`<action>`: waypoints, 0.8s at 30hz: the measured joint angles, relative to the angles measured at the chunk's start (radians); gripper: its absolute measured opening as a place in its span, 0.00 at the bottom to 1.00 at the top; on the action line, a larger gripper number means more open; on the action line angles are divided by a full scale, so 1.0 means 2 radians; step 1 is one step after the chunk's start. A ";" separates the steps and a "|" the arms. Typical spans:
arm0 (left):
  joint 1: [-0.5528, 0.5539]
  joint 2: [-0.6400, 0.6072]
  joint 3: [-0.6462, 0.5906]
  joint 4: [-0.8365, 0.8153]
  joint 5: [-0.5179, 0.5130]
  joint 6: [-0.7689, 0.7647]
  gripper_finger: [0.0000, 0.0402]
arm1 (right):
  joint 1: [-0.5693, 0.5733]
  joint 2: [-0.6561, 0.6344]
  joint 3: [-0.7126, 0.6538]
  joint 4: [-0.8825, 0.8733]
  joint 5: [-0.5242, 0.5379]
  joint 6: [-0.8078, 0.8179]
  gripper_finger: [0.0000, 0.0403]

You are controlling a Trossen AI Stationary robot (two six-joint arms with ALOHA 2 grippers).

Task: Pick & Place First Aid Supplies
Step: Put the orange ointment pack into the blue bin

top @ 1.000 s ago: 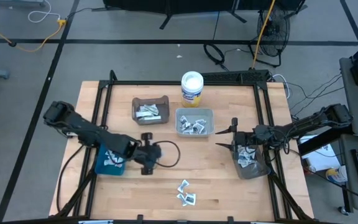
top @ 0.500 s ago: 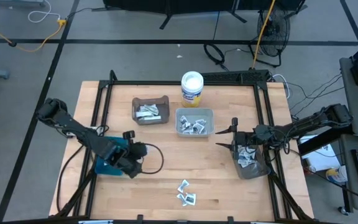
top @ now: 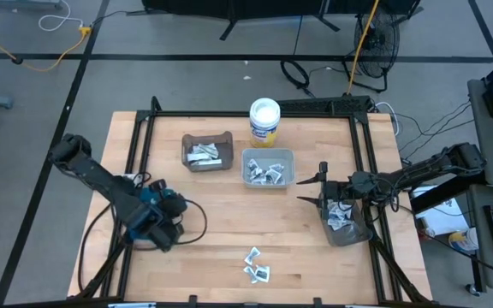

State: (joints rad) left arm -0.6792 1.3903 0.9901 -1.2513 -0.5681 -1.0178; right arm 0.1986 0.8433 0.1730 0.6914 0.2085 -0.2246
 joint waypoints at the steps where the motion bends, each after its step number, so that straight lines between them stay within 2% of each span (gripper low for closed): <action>1: -0.008 0.000 0.000 -0.014 0.009 -0.018 0.05 | 0.000 0.000 0.000 0.000 0.000 0.000 0.49; 7: -0.062 0.000 0.000 -0.105 0.069 -0.145 0.02 | 0.000 0.000 0.000 0.000 0.000 0.000 0.49; 11: -0.101 0.000 0.000 -0.136 0.080 -0.212 0.03 | 0.000 0.000 0.000 0.000 0.000 -0.003 0.49; 16: -0.124 0.000 0.000 -0.147 0.092 -0.253 0.05 | 0.000 0.000 0.000 0.000 0.000 -0.011 0.49; 20: -0.133 0.000 0.000 -0.147 0.092 -0.259 0.01 | 0.000 0.000 0.000 0.000 0.000 -0.012 0.49; 24: -0.133 0.000 0.000 -0.150 0.092 -0.266 0.04 | 0.000 0.000 0.000 0.000 0.000 -0.012 0.49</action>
State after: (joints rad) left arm -0.9455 1.3903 0.9905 -1.5514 -0.3850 -1.5505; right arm 0.1986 0.8433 0.1730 0.6914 0.2085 -0.2481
